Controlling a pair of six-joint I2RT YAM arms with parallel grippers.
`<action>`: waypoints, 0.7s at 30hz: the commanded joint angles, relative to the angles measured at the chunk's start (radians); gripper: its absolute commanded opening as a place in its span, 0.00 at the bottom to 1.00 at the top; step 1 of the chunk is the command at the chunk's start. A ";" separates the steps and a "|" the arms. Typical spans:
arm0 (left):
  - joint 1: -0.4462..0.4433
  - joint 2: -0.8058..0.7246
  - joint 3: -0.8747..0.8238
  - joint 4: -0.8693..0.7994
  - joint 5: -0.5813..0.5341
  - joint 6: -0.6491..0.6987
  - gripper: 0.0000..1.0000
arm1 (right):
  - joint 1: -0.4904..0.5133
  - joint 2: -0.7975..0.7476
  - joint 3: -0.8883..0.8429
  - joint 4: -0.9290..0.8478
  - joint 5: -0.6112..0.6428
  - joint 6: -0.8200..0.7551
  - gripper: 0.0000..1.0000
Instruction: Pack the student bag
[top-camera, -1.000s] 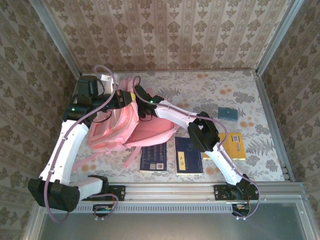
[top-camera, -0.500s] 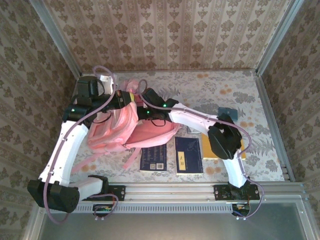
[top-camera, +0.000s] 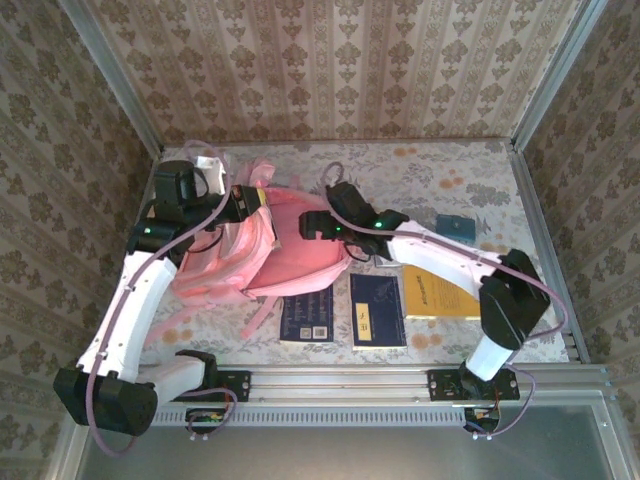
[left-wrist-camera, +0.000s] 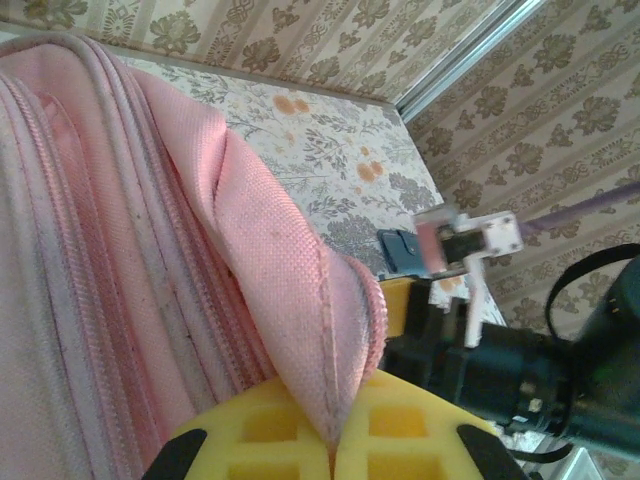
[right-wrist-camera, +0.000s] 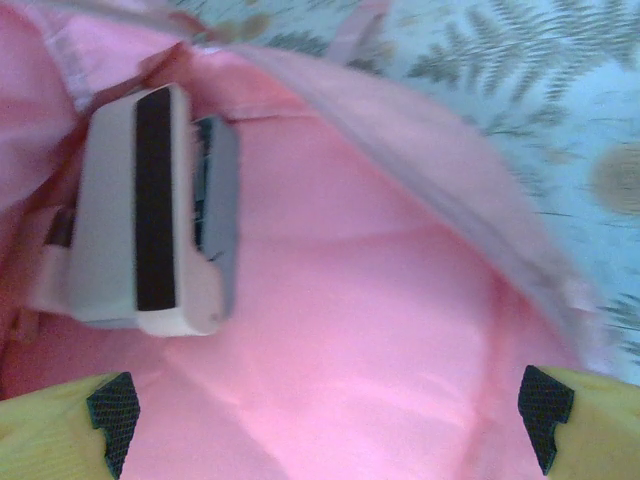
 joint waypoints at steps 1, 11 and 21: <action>-0.008 -0.021 -0.014 0.112 -0.049 -0.014 0.00 | -0.033 -0.091 -0.062 0.046 0.041 0.022 1.00; -0.055 -0.001 -0.078 0.160 -0.140 0.059 0.00 | -0.128 -0.330 -0.243 0.076 0.100 -0.044 1.00; -0.058 -0.019 -0.134 0.209 -0.122 0.048 0.00 | -0.248 -0.346 -0.185 -0.192 0.161 -0.043 1.00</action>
